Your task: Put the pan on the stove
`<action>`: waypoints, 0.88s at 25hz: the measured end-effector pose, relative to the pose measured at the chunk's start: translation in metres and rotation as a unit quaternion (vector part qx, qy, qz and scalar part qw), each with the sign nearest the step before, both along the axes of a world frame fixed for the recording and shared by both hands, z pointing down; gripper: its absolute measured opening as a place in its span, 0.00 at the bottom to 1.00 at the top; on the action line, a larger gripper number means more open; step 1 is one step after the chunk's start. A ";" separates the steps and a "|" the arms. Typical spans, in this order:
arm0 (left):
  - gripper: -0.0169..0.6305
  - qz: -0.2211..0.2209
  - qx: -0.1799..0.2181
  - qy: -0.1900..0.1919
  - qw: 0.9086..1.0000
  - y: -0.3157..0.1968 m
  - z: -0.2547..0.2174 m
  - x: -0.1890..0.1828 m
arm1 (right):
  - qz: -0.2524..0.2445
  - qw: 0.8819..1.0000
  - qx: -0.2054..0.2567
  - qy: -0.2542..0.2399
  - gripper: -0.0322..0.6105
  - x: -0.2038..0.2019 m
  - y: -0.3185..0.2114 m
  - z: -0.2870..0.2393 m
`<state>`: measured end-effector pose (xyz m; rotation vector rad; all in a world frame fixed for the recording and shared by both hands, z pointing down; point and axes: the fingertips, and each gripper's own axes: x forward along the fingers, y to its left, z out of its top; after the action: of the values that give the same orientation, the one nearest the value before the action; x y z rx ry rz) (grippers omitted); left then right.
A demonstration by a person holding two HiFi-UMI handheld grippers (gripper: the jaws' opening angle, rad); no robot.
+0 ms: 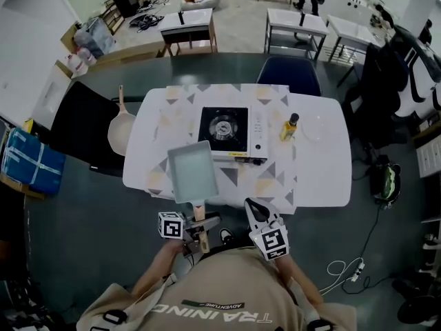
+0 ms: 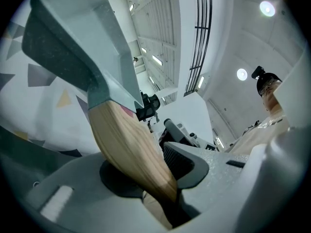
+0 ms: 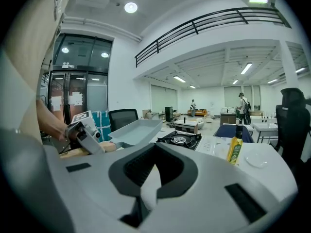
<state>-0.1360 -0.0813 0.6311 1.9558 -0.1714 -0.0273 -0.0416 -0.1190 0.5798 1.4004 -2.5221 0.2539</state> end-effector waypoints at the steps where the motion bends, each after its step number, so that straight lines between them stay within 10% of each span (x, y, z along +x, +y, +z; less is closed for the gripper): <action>1: 0.22 0.002 -0.002 -0.001 1.000 -0.005 0.001 0.000 | 0.000 1.000 0.001 0.002 0.05 0.000 -0.006 0.000; 22: 0.22 -0.031 -0.009 -0.006 0.999 -0.143 -0.016 0.043 | -0.047 0.999 0.006 -0.026 0.05 0.027 -0.144 0.018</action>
<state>-0.0932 -0.2246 0.6155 1.9333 -0.2398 -0.0546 -0.0148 -0.2630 0.5979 1.2920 -2.6273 0.2599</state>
